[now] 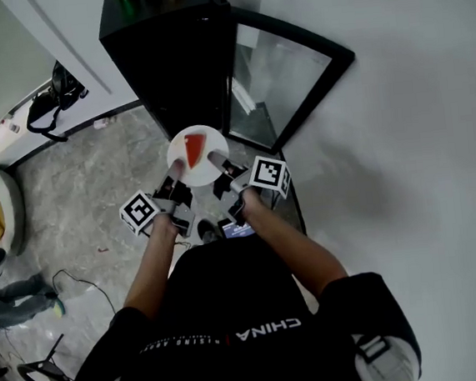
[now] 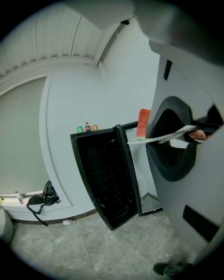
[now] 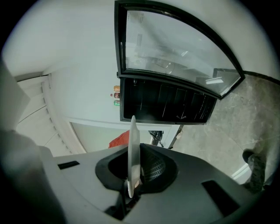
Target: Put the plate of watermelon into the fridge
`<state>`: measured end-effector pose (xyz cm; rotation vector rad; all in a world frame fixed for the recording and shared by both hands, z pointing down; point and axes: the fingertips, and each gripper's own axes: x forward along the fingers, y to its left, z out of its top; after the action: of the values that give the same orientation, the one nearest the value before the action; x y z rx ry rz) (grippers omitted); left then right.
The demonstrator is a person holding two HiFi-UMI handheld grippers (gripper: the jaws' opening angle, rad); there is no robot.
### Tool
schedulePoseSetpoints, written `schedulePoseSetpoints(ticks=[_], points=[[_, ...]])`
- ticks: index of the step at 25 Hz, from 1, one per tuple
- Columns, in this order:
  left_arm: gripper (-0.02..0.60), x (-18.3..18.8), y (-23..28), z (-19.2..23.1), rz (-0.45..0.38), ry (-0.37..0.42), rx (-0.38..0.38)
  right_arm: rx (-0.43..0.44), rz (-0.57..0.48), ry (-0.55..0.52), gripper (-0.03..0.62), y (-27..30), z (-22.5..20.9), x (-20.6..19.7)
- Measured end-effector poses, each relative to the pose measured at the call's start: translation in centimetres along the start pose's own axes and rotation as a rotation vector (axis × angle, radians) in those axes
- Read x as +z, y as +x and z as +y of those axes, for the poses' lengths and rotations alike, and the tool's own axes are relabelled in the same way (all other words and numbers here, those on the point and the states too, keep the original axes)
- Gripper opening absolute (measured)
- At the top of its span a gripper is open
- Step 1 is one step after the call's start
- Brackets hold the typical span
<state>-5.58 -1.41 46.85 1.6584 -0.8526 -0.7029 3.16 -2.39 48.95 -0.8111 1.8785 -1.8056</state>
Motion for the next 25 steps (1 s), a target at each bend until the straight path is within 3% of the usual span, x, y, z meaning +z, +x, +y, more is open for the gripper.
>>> schedulePoseSetpoints(ticks=[6,16,25], points=[[0.037,3.1,-1.0,0.9,0.055,0.008,-0.009,-0.005,-0.045,0.003,0.028,2.7,0.3,-1.7],[0.037,4.1,0.2,2.6,0.111,-0.007,-0.022,-0.043,-0.087,0.018,0.028,4.0,-0.7,-1.4],[0.037,6.1,3.5,3.6,0.065,-0.006,0.004,-0.039,-0.035,0.018,0.028,6.8,-1.2,2.0]])
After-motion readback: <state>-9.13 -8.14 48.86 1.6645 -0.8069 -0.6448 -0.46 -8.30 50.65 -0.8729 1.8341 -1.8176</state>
